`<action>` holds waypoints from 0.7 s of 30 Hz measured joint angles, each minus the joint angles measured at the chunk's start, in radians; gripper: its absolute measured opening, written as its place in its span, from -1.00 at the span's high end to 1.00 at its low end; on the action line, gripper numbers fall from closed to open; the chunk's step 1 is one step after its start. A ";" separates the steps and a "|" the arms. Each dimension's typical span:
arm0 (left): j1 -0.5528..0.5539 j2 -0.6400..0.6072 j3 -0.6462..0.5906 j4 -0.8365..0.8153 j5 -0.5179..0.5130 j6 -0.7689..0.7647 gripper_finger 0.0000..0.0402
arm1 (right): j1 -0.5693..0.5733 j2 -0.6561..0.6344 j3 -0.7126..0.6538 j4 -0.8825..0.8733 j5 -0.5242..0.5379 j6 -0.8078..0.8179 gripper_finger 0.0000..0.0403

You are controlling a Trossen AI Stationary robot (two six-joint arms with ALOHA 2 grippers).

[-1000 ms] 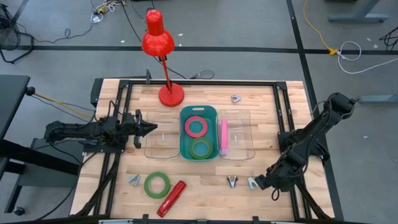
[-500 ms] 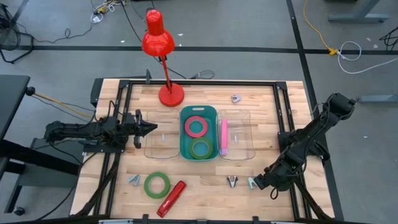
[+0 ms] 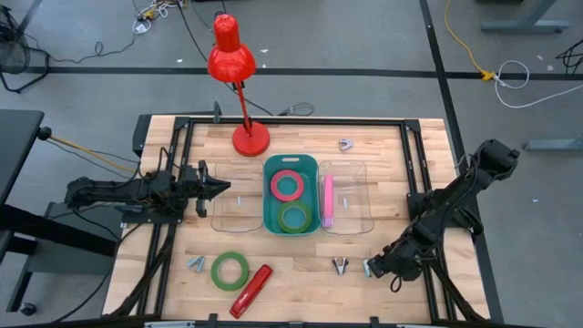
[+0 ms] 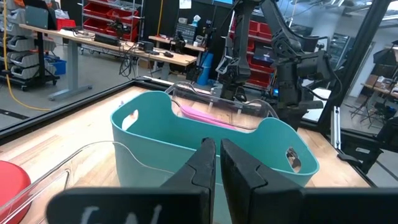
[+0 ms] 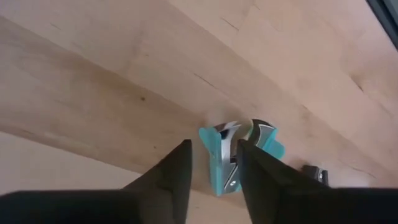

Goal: Pick and place Stapler, Stapler remover, tape
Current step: Put the right light blue stapler remover into the left transparent bin

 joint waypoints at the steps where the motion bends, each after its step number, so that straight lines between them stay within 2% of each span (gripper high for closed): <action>1: 0.000 0.000 0.000 0.001 0.000 0.000 0.86 | 0.000 0.002 0.000 -0.001 0.000 0.000 0.46; 9: 0.000 0.000 0.000 0.001 0.000 0.000 0.86 | 0.000 0.002 0.000 0.011 0.000 0.028 0.96; 21: 0.000 0.000 0.000 0.000 0.000 0.000 0.86 | 0.000 0.000 0.011 0.013 0.003 0.117 0.99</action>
